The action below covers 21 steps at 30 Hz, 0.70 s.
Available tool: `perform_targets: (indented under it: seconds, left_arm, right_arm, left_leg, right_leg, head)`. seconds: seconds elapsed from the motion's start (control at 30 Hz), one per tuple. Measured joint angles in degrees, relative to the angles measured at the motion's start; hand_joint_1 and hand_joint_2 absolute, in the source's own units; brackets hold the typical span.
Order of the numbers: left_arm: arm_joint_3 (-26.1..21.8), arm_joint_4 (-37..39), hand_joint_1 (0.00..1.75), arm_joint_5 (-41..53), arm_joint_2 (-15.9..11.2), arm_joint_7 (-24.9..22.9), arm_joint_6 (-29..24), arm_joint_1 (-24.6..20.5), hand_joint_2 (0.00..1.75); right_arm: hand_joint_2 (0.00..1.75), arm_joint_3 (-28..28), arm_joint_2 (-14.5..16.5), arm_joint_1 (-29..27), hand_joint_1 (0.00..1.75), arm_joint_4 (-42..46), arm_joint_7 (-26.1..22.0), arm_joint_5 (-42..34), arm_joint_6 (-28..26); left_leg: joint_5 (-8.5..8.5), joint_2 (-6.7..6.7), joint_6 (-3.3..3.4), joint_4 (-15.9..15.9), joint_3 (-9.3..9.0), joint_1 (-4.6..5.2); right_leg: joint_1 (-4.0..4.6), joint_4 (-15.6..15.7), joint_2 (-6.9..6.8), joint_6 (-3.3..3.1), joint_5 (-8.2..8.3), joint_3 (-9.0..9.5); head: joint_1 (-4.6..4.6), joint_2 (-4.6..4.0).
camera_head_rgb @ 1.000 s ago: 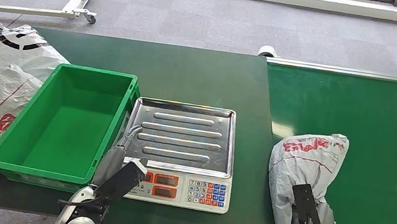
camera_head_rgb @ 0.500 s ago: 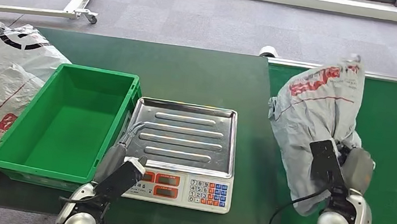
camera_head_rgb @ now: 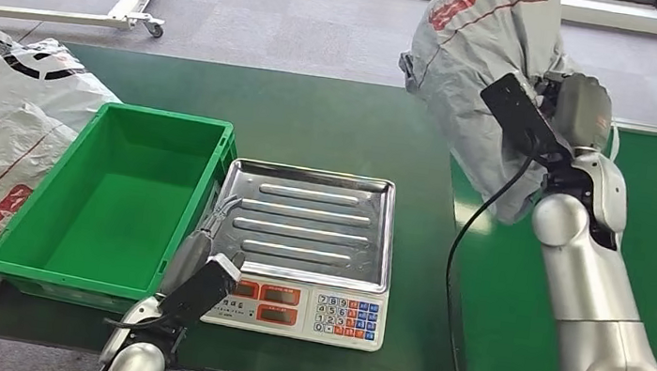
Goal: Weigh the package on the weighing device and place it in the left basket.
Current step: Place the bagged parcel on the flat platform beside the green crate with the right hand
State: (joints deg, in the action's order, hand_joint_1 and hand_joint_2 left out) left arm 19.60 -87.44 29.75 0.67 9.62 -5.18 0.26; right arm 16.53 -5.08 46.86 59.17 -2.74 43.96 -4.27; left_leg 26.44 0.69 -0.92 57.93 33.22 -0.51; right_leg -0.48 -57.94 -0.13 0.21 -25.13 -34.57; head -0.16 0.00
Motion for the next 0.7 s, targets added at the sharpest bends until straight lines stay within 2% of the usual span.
perform_targets:
  seconds: [0.1,0.2,0.43,0.53,0.7]
  left_arm:
    - [0.81,0.98,0.0,-1.19,0.03,0.69,-1.36,-0.97,0.0]
    - [1.55,1.65,0.0,-2.3,0.05,1.17,-1.96,-1.62,0.0]
    - [2.14,2.59,0.0,-2.8,0.03,1.17,-2.09,-1.87,0.0]
    - [2.55,2.75,0.0,-2.78,0.07,0.74,-1.95,-2.47,0.0]
    - [2.85,2.49,0.0,-2.98,0.12,-0.31,-1.91,-3.31,0.0]
  right_arm:
    - [1.75,2.68,3.8,3.1,1.75,-6.85,-1.63,-2.86,0.46]
    - [1.75,4.39,7.37,3.61,1.75,-12.3,-2.57,-4.54,0.37]
    - [1.75,6.44,10.38,4.79,1.75,-18.42,-3.2,-8.23,1.54]
    - [1.75,6.55,12.45,3.88,1.75,-20.27,-5.15,-13.84,4.78]
    - [1.75,6.91,16.49,-0.76,1.75,-20.71,-7.67,-23.06,9.63]
  left_leg:
    - [-0.03,0.06,-0.05,0.0,-0.07,-0.01]
    - [-0.1,-0.08,-0.13,0.0,-0.03,-0.02]
    - [-0.15,-0.25,-0.11,0.0,0.11,-0.02]
    - [-0.14,-0.23,-0.1,0.0,0.1,-0.02]
    - [-0.15,-0.24,-0.11,-0.01,0.12,-0.02]
  right_leg:
    - [0.06,0.0,0.06,-0.05,0.03,-0.01]
    - [0.13,0.0,-0.1,-0.08,0.03,-0.03]
    - [0.07,0.0,-0.31,-0.09,0.02,-0.09]
    - [0.05,0.0,-0.28,-0.08,0.02,-0.11]
    - [0.13,0.0,-0.29,-0.1,0.01,-0.13]
  head:
    - [-0.02,0.0]
    - [-0.02,0.0]
    - [-0.02,0.0]
    - [-0.02,0.0]
    - [-0.03,0.0]
